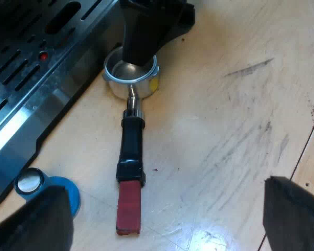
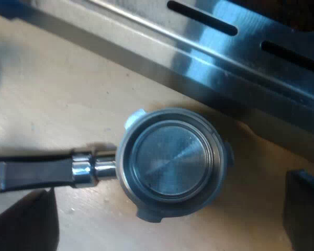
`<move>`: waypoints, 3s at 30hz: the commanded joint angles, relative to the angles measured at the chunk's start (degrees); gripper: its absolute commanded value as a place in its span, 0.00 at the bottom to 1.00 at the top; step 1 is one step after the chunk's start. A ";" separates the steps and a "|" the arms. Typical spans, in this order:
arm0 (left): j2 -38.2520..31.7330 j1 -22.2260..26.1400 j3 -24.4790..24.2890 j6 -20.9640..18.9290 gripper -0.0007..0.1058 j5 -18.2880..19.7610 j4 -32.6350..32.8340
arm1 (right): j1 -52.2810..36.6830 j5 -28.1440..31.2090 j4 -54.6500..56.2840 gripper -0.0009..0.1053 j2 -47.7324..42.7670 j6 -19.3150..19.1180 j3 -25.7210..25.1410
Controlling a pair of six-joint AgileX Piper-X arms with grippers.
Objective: Put the handle in the coffee machine
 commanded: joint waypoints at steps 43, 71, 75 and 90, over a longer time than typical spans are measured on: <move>0.12 -0.21 -0.50 -0.06 0.72 -0.10 -0.52 | -5.03 -7.88 -6.24 0.83 10.42 -4.97 -0.61; 0.12 -0.21 -0.50 -0.06 0.72 -0.10 -0.52 | -4.74 -4.28 -6.35 0.12 12.07 -3.40 -0.61; 0.12 -0.21 -0.50 -0.06 0.72 -0.10 -0.52 | -4.64 -6.40 -6.11 0.01 11.50 -1.88 -0.61; 0.12 -0.21 -0.50 2.19 0.72 -0.10 -0.52 | -3.55 -3.38 3.67 0.01 3.76 2.33 -0.61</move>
